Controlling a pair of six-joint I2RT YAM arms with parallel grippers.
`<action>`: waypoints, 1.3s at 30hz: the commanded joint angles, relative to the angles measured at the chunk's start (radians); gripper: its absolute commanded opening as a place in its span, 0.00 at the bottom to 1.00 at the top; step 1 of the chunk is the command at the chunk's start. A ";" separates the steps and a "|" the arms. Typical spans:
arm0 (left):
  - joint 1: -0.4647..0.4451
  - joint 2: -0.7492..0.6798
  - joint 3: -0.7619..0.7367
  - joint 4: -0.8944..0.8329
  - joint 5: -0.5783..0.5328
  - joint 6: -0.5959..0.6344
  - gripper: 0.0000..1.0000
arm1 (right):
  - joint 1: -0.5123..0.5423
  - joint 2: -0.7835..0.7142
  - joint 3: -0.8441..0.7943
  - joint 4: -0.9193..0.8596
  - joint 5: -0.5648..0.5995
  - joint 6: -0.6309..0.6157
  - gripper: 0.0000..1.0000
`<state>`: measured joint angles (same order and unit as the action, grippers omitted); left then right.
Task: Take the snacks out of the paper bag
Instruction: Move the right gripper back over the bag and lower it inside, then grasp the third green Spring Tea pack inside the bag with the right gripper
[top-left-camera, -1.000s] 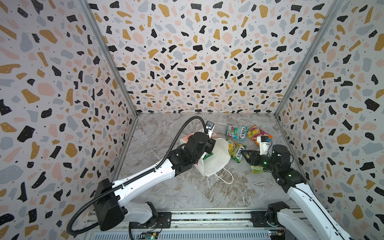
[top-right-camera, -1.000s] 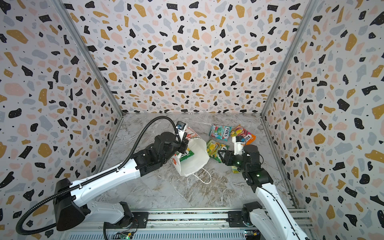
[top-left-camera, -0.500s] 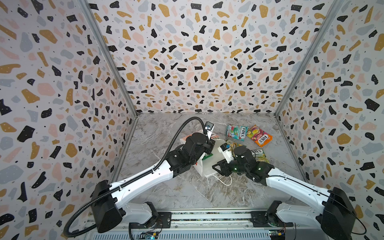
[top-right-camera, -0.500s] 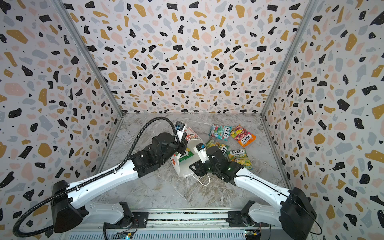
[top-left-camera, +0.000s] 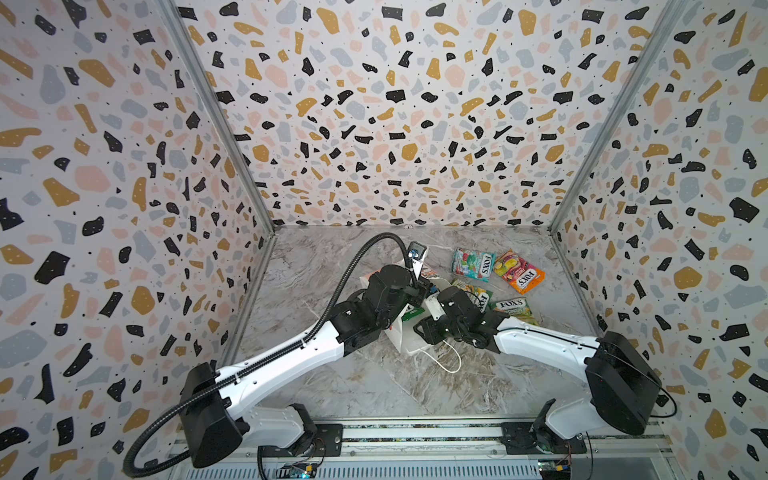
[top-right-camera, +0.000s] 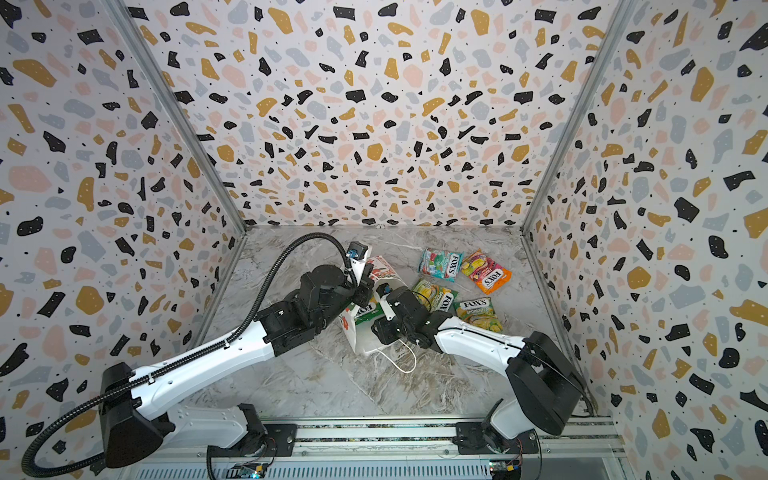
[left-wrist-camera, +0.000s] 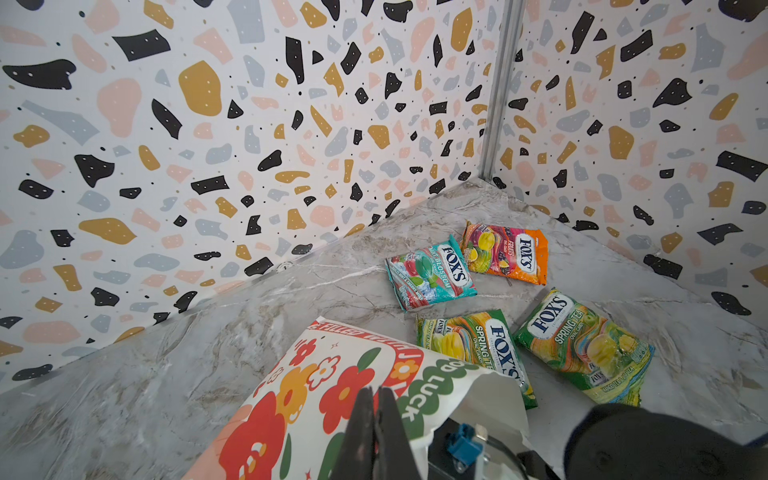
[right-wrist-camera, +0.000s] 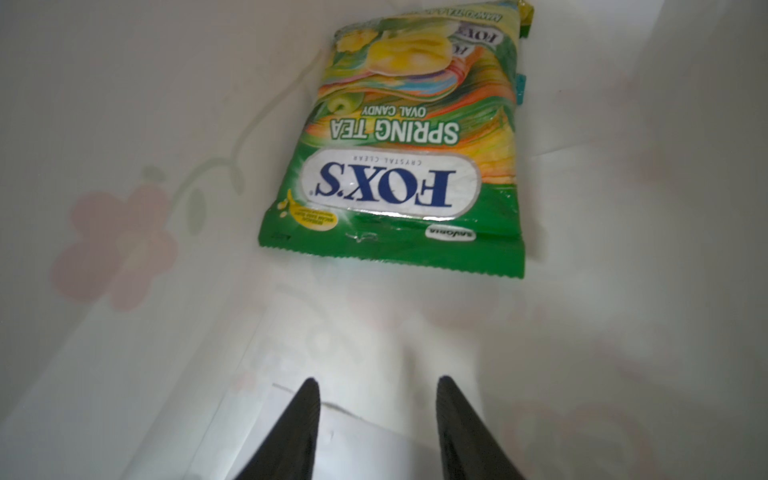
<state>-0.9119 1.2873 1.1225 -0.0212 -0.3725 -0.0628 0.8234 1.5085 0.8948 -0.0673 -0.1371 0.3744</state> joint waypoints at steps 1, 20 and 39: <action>0.001 -0.010 -0.010 0.054 -0.001 0.012 0.00 | 0.004 0.051 0.074 -0.015 0.103 0.013 0.49; 0.001 0.013 -0.004 0.046 -0.005 0.008 0.00 | -0.047 0.247 0.233 -0.046 0.184 0.222 0.58; 0.002 0.022 -0.002 0.040 -0.001 0.004 0.00 | -0.086 0.280 0.238 0.074 0.032 0.305 0.50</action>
<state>-0.9115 1.3079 1.1206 -0.0212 -0.3737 -0.0631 0.7406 1.8019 1.1049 -0.0139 -0.0891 0.6613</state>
